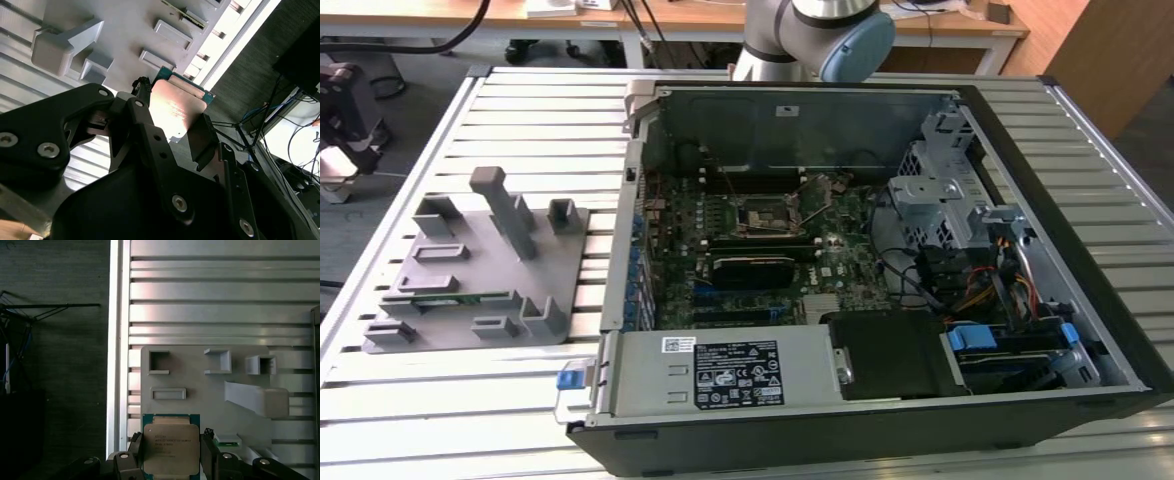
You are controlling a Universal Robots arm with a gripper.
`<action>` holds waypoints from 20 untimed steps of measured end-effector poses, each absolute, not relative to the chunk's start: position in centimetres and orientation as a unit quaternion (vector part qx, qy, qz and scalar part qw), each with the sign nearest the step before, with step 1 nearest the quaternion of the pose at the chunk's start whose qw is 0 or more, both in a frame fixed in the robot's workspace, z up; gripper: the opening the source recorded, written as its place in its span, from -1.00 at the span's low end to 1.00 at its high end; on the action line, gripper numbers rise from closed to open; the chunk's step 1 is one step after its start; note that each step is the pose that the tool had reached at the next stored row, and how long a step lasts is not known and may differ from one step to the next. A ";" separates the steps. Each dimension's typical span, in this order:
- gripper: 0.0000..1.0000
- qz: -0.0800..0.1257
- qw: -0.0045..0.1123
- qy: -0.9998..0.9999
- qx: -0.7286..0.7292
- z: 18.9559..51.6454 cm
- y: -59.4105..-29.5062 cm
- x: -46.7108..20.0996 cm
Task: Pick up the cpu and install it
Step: 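Pick up the cpu and move it towards the insertion slot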
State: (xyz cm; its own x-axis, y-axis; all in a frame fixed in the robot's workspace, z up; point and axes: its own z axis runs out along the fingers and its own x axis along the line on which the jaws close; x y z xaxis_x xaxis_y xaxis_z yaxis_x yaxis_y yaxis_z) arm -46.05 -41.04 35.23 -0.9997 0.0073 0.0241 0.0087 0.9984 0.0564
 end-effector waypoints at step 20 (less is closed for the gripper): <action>0.08 -0.028 0.012 -1.000 -0.004 36.4 -41.0 -46.1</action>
State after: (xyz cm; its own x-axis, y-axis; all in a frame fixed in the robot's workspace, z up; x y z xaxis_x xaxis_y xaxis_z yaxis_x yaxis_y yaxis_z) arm -46.05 -41.04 36.37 -0.9997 0.0074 0.0240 0.0087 0.9984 0.0565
